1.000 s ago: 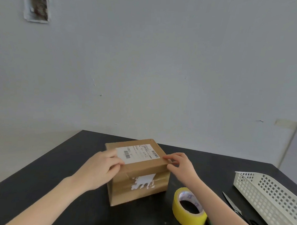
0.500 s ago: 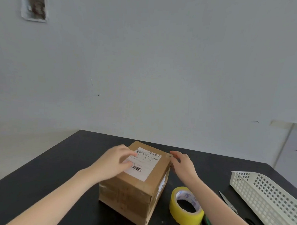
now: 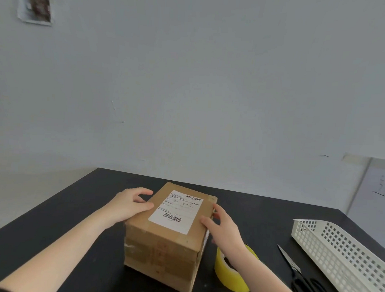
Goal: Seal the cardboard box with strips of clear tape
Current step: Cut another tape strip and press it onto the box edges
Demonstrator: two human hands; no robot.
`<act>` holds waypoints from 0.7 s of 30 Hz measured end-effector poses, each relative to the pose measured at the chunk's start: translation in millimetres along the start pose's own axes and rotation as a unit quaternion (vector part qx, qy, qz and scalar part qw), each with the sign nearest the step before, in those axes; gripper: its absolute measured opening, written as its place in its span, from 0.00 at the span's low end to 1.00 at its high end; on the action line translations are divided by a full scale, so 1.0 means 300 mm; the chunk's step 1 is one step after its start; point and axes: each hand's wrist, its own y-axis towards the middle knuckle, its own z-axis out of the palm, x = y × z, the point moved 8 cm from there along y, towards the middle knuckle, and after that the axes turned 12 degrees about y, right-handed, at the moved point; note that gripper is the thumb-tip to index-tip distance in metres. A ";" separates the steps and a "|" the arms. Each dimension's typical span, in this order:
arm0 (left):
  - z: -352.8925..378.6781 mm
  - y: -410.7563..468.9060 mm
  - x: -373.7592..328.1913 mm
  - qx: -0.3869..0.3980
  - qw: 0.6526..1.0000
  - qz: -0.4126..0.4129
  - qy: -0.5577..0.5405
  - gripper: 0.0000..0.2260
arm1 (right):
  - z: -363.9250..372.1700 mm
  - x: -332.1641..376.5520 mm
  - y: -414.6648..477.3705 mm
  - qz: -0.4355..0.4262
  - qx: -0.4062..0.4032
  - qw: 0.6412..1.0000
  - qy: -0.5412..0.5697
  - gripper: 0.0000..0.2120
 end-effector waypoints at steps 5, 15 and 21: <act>0.043 -0.029 -0.022 0.034 0.999 -0.020 -0.032 0.31 | -0.034 -0.013 0.032 0.025 0.033 0.998 0.042 0.25; 0.106 -0.021 -0.086 0.043 0.997 -0.020 -0.068 0.26 | -0.097 -0.020 0.034 0.032 0.037 0.998 0.046 0.21; 0.138 -0.014 -0.114 0.036 0.996 -0.020 -0.084 0.26 | -0.134 -0.028 0.054 0.028 0.022 0.999 0.019 0.21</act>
